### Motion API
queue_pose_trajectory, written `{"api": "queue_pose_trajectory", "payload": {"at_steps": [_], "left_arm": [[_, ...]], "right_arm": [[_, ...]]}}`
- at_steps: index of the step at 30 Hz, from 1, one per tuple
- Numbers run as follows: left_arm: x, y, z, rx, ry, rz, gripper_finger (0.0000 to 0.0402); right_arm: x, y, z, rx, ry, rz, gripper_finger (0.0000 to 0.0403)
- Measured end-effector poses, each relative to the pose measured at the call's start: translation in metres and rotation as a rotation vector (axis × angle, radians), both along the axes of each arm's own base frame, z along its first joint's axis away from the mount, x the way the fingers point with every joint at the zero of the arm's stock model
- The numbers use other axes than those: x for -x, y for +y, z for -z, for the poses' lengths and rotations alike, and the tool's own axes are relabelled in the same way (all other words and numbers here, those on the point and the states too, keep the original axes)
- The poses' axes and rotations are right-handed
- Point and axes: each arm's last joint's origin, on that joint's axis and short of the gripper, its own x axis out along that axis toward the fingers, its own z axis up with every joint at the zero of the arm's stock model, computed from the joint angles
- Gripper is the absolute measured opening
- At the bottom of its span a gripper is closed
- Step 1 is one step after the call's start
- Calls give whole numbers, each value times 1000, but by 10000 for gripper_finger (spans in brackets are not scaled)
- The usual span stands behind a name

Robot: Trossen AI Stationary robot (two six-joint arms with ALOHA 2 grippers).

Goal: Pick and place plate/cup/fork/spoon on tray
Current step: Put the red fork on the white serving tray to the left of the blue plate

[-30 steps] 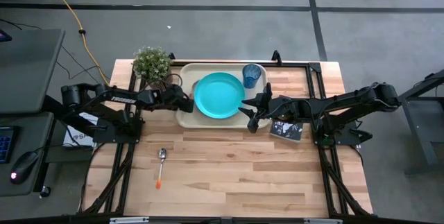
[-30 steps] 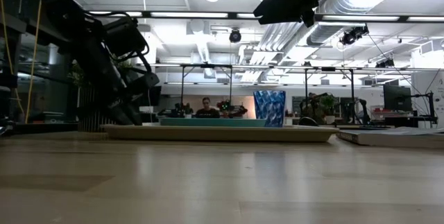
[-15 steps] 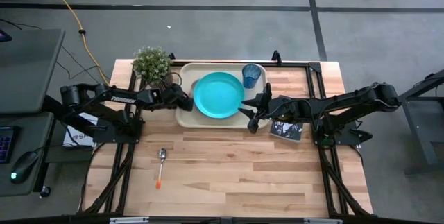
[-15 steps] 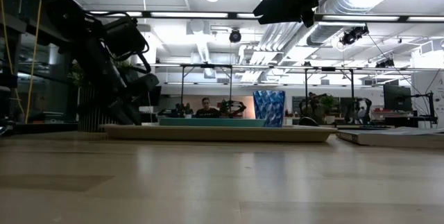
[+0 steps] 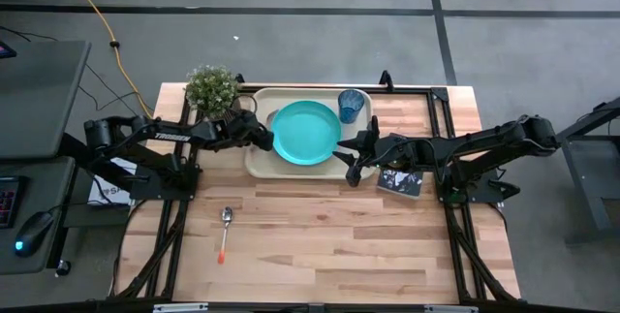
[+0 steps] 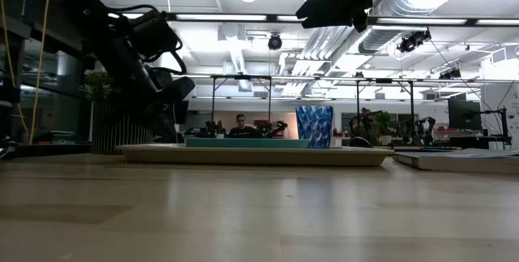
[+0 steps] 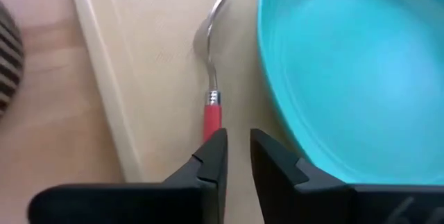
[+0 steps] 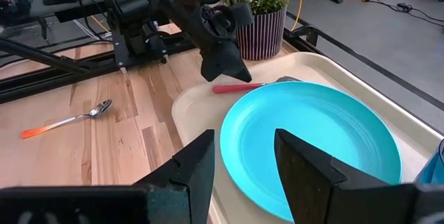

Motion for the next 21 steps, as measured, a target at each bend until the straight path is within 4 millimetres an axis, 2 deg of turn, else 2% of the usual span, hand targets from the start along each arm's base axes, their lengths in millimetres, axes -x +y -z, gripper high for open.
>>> {"api": "queue_pose_trajectory", "payload": {"at_steps": [5,10,16,21], "left_arm": [[-1,-3,-3,-4,122,83,5],[6,-16,2,8,306,110,2],[-1,-22,0,-31,300,165,1],[1,-24,2,-36,336,148,0]], "right_arm": [[0,0,0,1,4,0,142],[0,0,0,-13,-1,6,142],[0,0,0,-13,-1,6,142],[0,0,0,-13,-1,6,142]]}}
